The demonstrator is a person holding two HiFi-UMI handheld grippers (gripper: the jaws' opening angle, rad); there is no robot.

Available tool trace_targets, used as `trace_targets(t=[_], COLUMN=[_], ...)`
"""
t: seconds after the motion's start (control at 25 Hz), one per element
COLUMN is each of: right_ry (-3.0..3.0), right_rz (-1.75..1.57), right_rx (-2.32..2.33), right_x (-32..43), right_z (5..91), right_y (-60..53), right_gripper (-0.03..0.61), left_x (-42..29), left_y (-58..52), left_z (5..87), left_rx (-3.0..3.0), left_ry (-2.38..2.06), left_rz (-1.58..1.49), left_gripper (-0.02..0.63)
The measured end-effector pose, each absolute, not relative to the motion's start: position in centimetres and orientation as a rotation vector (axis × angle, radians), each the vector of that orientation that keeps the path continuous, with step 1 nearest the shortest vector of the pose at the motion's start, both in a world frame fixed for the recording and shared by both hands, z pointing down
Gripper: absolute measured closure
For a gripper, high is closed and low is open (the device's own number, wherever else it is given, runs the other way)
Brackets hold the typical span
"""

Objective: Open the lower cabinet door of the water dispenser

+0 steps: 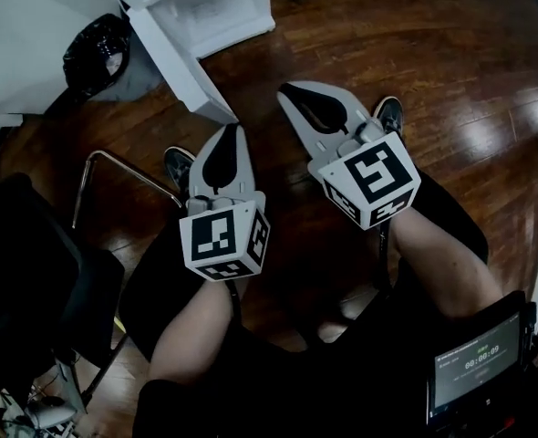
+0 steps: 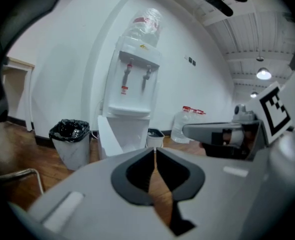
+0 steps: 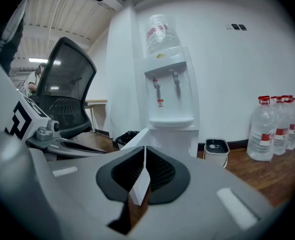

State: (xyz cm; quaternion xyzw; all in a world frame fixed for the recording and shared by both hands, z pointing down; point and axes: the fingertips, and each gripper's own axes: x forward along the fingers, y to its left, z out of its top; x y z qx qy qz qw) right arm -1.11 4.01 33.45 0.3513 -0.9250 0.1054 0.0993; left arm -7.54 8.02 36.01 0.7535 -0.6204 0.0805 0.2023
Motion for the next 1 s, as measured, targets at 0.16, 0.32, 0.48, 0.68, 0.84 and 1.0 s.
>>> trace_targets(t=[0.16,0.32,0.48,0.68,0.84,1.0], right_ry=[-2.727,-2.733,-2.785,-2.792,-2.791,-2.791], right_rz=[0.362,0.377,0.376,0.362,0.372,0.398], right_rx=[1.052,1.059,1.094,1.155,1.159,1.146], right_x=[-1.5,-1.6,-1.7,-0.3,0.1,-0.4], right_z=[33.7,33.1,30.8,29.5,29.4,29.2], right_y=[3.8,3.3,2.0,0.6,-0.3,-1.9], right_gripper=[0.563,0.563,0.563,0.566,0.566,0.566], left_x=[-8.8,-10.3,-12.2,-14.3,-14.8,-15.6], left_y=[8.2,8.4,8.8,6.8,6.7,6.6], left_z=[37.5,39.9,42.9,47.0,49.9,51.8], left_rx=[2.044,1.986,1.979,1.895,1.784,1.765], left_ry=[-1.717,-1.682,-1.687,-1.795,-1.779,-1.772], left_rz=[0.231,0.262,0.416,0.573,0.576,0.627], left_gripper=[0.534,0.485,0.457,0.497,0.497,0.497])
